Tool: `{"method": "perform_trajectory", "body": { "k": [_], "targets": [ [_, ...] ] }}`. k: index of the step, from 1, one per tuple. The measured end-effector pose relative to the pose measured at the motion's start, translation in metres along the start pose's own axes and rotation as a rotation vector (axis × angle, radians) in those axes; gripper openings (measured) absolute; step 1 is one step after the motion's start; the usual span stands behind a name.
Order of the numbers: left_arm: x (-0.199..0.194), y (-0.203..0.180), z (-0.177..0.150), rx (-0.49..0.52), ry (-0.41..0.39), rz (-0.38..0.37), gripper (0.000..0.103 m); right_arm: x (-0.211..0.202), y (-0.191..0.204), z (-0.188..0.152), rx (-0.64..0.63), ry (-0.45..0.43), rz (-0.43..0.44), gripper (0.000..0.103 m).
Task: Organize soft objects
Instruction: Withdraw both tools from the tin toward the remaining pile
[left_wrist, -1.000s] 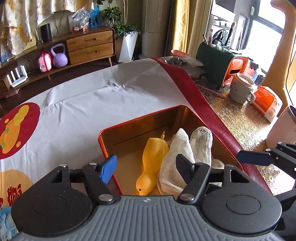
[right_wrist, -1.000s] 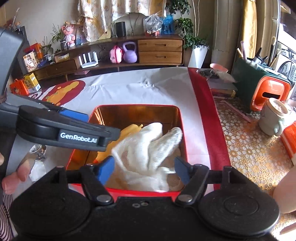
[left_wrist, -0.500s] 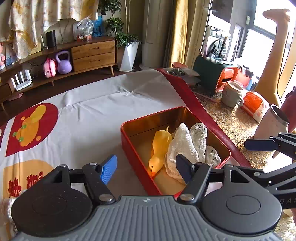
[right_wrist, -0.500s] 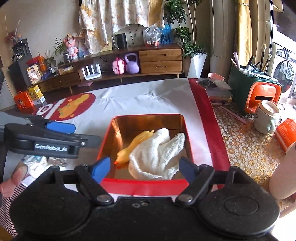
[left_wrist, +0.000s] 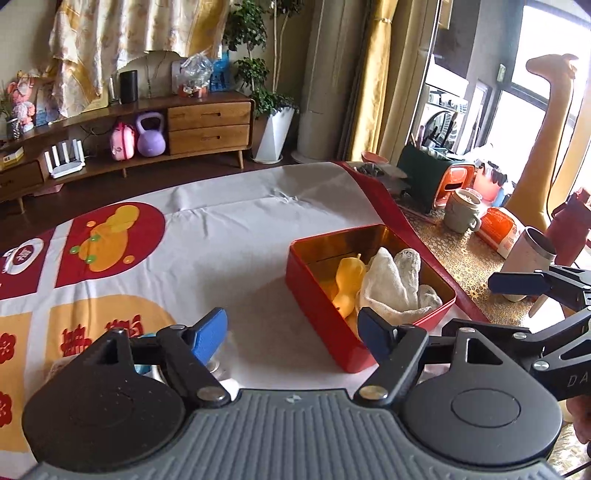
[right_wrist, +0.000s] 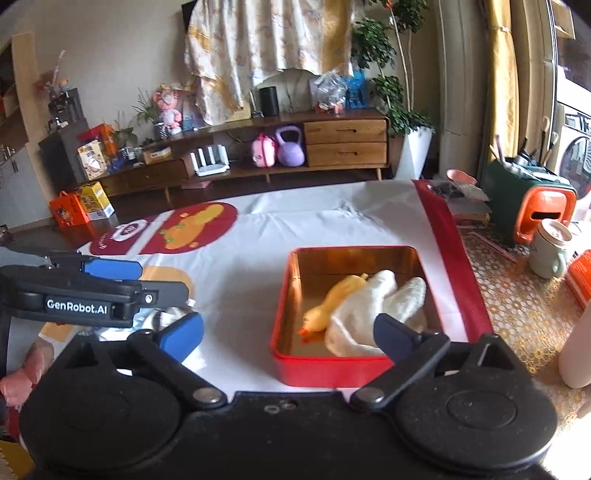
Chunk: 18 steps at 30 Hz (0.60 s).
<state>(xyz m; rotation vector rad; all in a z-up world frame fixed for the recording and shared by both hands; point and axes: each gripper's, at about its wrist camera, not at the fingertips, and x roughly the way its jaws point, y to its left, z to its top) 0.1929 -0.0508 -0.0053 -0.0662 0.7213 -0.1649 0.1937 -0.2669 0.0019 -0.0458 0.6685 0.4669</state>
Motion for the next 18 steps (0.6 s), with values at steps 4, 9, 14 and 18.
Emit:
{"method": "perform_trajectory", "body": {
  "k": [4, 9, 14, 18],
  "targets": [
    [-0.022, 0.018, -0.011, -0.025, -0.024, 0.005, 0.082, -0.003, 0.020, -0.001, -0.007, -0.016, 0.032, 0.102],
    [-0.043, 0.041, -0.023, -0.052, -0.039, 0.023, 0.084, -0.002, 0.045, -0.001, -0.017, -0.023, 0.073, 0.102],
    [-0.060, 0.069, -0.033, -0.077, -0.059, 0.040, 0.089, 0.004, 0.070, -0.005, -0.038, -0.017, 0.109, 0.102],
    [-0.069, 0.090, -0.040, -0.088, -0.079, 0.062, 0.101, 0.010, 0.087, -0.010, -0.057, -0.005, 0.130, 0.102]
  ]
}}
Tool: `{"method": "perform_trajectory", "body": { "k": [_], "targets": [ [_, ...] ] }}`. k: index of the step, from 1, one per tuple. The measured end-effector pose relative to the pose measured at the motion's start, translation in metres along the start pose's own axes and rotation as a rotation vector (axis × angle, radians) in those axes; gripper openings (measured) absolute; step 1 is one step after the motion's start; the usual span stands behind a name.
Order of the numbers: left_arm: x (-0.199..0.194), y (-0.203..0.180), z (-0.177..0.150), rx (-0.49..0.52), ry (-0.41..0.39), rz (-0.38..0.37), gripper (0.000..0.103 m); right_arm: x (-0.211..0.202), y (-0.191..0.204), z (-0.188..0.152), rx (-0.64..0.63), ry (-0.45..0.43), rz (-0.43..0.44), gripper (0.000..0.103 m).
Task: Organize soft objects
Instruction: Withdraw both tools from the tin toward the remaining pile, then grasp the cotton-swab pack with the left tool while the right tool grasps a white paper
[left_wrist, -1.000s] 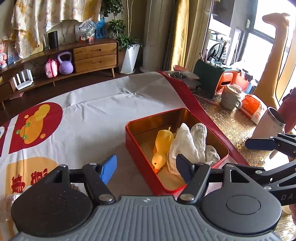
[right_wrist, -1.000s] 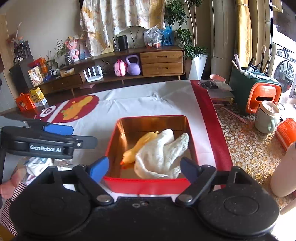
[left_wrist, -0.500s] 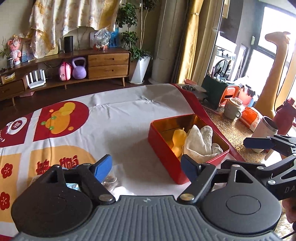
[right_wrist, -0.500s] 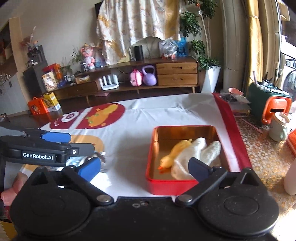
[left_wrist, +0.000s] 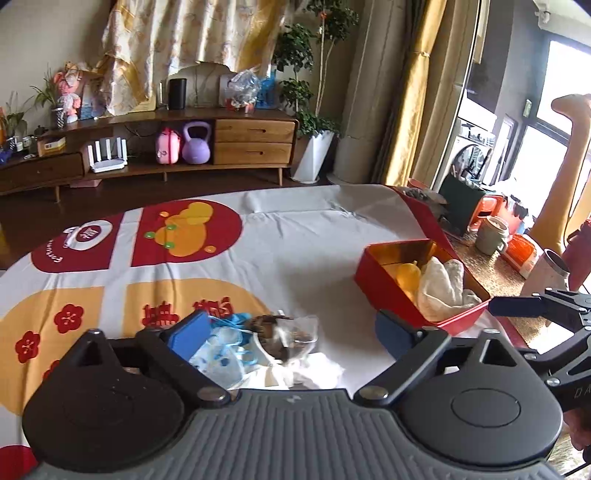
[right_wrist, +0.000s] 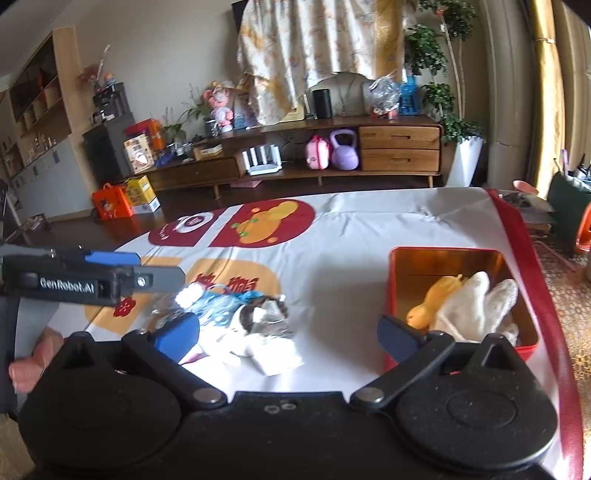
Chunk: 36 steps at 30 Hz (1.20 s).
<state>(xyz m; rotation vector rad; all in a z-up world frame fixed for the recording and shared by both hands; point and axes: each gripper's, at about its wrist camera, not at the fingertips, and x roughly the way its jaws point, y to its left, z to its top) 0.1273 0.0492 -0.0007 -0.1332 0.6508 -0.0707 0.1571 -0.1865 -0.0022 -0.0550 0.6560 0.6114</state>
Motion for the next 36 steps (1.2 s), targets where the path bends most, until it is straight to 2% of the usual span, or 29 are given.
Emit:
{"method": "perform_trajectory", "body": {
  "k": [6, 10, 16, 22, 24, 30, 36],
  "targets": [
    [-0.003, 0.030, -0.008, -0.021, -0.026, 0.062, 0.102, 0.017, 0.018, -0.008, -0.018, 0.030, 0.024, 0.102],
    [0.005, 0.056, -0.012, -0.066, 0.006, 0.069, 0.102, 0.029, 0.030, -0.013, -0.018, 0.055, 0.048, 0.102],
    [0.020, 0.091, -0.023, -0.108, 0.023, 0.140, 0.102, 0.050, 0.049, -0.025, -0.055, 0.101, 0.074, 0.100],
    [0.037, 0.113, -0.033, -0.139, 0.046, 0.151, 0.102, 0.078, 0.071, -0.044, -0.114, 0.164, 0.124, 0.098],
    [0.043, 0.116, -0.035, -0.141, 0.050, 0.176, 0.102, 0.087, 0.076, -0.049, -0.127, 0.183, 0.130, 0.097],
    [0.059, 0.119, -0.036, -0.134, 0.067, 0.154, 0.102, 0.109, 0.092, -0.064, -0.156, 0.222, 0.137, 0.093],
    [0.086, 0.123, -0.030, -0.118, 0.124, 0.103, 0.102, 0.128, 0.101, -0.071, -0.157, 0.252, 0.132, 0.086]
  ]
}}
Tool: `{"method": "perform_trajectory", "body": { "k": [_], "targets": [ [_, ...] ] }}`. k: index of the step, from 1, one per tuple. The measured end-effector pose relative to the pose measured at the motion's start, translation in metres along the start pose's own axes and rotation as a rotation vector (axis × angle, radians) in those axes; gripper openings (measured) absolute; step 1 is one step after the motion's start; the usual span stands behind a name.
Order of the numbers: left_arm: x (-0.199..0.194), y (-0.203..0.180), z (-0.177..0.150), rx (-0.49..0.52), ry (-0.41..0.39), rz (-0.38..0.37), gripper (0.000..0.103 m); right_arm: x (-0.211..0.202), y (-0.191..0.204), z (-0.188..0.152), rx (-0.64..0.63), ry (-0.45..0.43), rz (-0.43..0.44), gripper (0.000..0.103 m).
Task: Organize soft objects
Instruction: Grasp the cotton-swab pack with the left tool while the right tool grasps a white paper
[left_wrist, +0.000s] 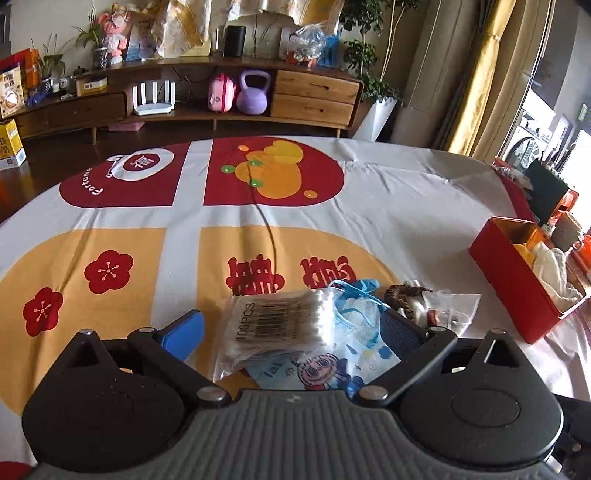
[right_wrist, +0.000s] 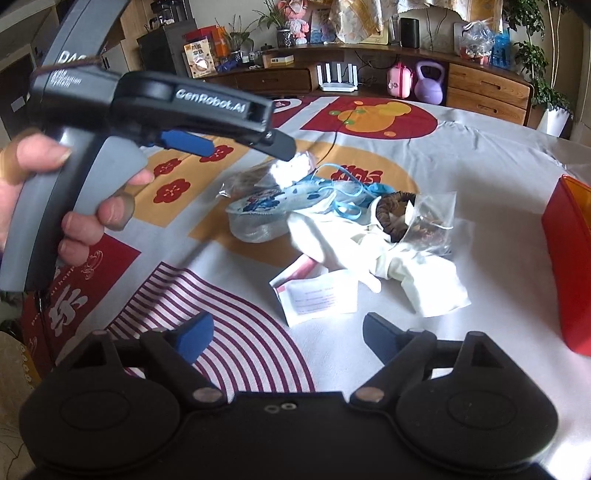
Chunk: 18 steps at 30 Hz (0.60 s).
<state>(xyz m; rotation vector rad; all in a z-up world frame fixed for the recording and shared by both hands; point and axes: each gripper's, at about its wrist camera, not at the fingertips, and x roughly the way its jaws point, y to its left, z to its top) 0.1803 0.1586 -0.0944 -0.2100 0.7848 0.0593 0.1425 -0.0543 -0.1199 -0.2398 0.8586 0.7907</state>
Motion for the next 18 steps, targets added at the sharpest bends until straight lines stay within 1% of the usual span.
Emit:
{"method": "perform_trajectory", "body": {
  "k": [1, 3, 5, 8, 12, 15, 17, 18],
  "targets": [
    [0.004, 0.002, 0.002, -0.002, 0.007, 0.005, 0.102, 0.002, 0.000, 0.000, 0.008, 0.001, -0.004, 0.085],
    [0.012, 0.006, 0.004, -0.007, 0.023, -0.009, 0.102, 0.007, 0.000, 0.000, 0.028, -0.002, -0.011, 0.081],
    [0.020, 0.011, 0.007, -0.021, 0.036, -0.003, 0.102, 0.009, 0.001, 0.001, 0.046, -0.015, -0.035, 0.076],
    [0.027, 0.017, 0.009, -0.053, 0.050, -0.008, 0.102, 0.011, 0.002, 0.001, 0.081, -0.045, -0.071, 0.076],
    [0.036, 0.020, 0.011, -0.073, 0.070, -0.017, 0.102, 0.017, 0.004, 0.003, 0.125, -0.060, -0.089, 0.075],
    [0.044, 0.023, 0.012, -0.103, 0.089, -0.026, 0.102, 0.022, 0.006, 0.002, 0.147, -0.059, -0.109, 0.071],
    [0.050, 0.026, 0.011, -0.124, 0.109, -0.033, 0.102, 0.025, 0.007, 0.002, 0.151, -0.055, -0.114, 0.067],
    [0.053, 0.027, 0.011, -0.133, 0.118, -0.034, 0.102, 0.026, 0.008, 0.002, 0.151, -0.053, -0.114, 0.066]
  ]
}}
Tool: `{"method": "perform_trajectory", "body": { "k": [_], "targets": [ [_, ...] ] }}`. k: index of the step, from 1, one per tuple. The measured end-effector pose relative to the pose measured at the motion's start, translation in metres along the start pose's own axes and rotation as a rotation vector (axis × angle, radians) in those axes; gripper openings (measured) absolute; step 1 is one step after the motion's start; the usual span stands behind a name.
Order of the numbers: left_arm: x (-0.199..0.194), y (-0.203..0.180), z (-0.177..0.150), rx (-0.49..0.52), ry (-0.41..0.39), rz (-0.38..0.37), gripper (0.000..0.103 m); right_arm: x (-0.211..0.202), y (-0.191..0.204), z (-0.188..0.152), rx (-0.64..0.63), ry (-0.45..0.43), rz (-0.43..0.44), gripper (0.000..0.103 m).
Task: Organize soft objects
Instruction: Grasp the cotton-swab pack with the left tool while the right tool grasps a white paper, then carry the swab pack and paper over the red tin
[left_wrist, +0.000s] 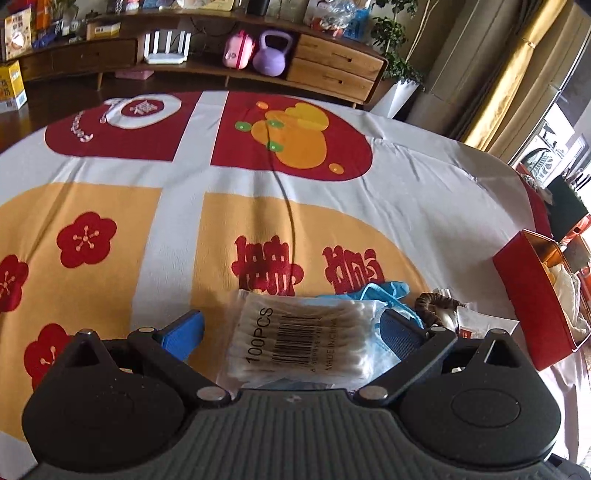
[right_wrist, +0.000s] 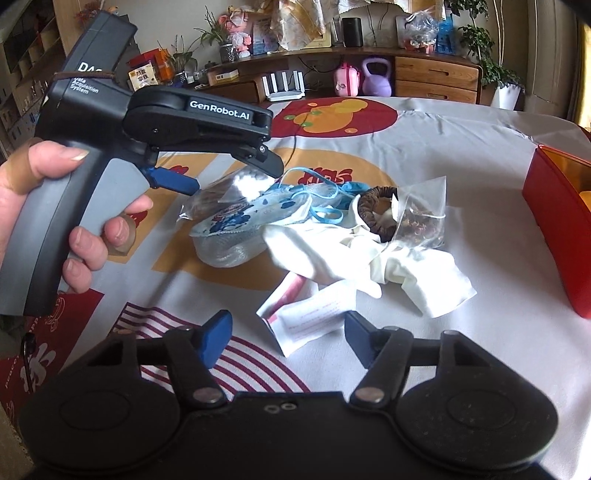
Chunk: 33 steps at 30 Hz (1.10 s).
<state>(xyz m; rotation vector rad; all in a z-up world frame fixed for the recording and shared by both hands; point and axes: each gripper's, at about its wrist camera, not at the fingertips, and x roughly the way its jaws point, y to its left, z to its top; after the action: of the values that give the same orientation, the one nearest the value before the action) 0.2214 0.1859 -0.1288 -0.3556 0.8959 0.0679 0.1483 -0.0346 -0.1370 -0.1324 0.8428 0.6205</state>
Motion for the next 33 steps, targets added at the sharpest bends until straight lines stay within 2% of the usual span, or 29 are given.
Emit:
{"method": "perform_trajectory", "body": {
  "k": [3, 8, 12, 16, 18, 20, 23, 33],
  "targets": [
    [0.007, 0.006, -0.001, -0.036, 0.020, -0.008, 0.102, 0.001, 0.000, -0.001, 0.003, 0.004, 0.003, 0.063],
    [0.010, 0.010, -0.003, -0.051, 0.023, -0.011, 0.100, 0.000, -0.002, -0.002, 0.010, 0.003, -0.004, 0.049],
    [0.008, 0.009, -0.004, -0.048, 0.016, -0.014, 0.093, -0.003, -0.004, -0.003, 0.023, -0.002, -0.006, 0.039],
    [0.005, 0.011, -0.006, -0.060, 0.013, -0.015, 0.080, -0.006, -0.007, -0.005, 0.036, -0.008, -0.003, 0.030],
    [0.003, 0.012, -0.006, -0.071, 0.011, -0.018, 0.078, -0.008, -0.009, -0.007, 0.045, -0.010, 0.005, 0.024],
    [0.002, 0.013, -0.007, -0.077, 0.008, -0.020, 0.076, -0.009, -0.010, -0.008, 0.053, -0.011, 0.005, 0.012],
    [0.001, 0.012, -0.009, -0.078, 0.002, -0.015, 0.074, -0.011, -0.013, -0.010, 0.059, -0.015, 0.001, 0.004],
    [-0.015, 0.011, -0.013, -0.079, -0.030, 0.001, 0.073, -0.030, -0.021, -0.015, 0.045, -0.059, -0.004, 0.001]
  ]
}}
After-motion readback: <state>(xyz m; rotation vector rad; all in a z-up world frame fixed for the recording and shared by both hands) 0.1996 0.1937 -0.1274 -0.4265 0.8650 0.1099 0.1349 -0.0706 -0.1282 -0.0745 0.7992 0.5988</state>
